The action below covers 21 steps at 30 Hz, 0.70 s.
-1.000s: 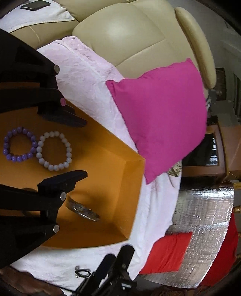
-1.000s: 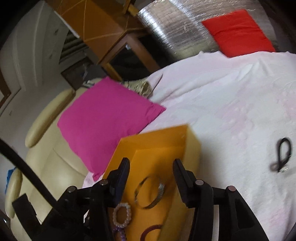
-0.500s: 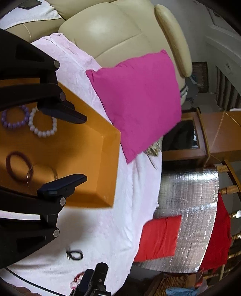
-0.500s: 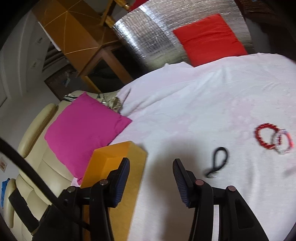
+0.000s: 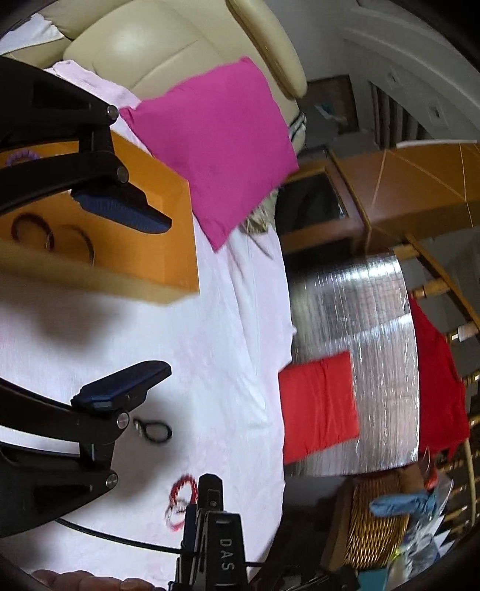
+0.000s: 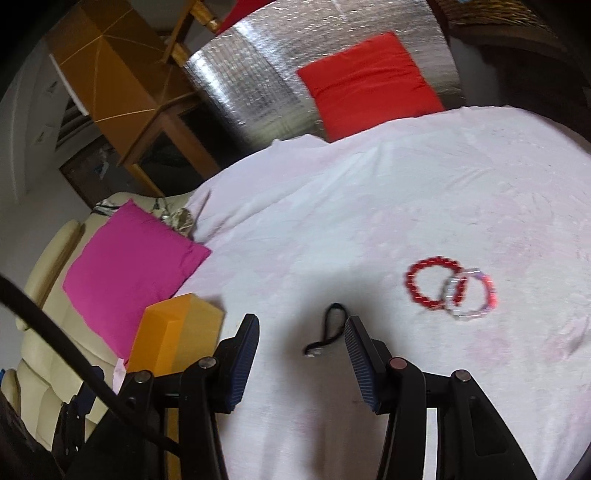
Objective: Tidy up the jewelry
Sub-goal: 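Withdraw the left gripper toward the red bracelets while the right moves to the black hair tie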
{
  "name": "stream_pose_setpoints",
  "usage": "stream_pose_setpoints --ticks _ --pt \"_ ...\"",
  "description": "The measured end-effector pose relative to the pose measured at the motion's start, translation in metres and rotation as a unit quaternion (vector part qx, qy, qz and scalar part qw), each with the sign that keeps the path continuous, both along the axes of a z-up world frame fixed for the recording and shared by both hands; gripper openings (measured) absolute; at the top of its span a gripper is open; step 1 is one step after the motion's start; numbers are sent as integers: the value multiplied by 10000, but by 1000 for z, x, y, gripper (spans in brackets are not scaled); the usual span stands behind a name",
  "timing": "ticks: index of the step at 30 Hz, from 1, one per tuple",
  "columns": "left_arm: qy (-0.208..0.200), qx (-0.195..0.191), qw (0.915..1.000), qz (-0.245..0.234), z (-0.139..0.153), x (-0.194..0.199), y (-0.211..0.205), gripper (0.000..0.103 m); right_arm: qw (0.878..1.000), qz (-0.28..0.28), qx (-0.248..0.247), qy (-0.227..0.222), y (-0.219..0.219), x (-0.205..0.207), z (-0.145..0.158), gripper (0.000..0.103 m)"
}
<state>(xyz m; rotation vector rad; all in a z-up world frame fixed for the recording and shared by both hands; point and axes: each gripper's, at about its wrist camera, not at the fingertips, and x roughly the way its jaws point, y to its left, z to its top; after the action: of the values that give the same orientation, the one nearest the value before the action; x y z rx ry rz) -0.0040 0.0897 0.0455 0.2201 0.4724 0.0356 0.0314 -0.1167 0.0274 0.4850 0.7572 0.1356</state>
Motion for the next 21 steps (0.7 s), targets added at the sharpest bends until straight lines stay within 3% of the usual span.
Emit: stream_pose_setpoints --ticks 10,21 --pt "455 -81 9987 -211 -16 6 -37 72 9968 -723 325 82 -98 -26 8 52" --pt "989 -411 9920 -670 -35 10 -87 72 9767 -1799 1127 320 -215 -64 0 52"
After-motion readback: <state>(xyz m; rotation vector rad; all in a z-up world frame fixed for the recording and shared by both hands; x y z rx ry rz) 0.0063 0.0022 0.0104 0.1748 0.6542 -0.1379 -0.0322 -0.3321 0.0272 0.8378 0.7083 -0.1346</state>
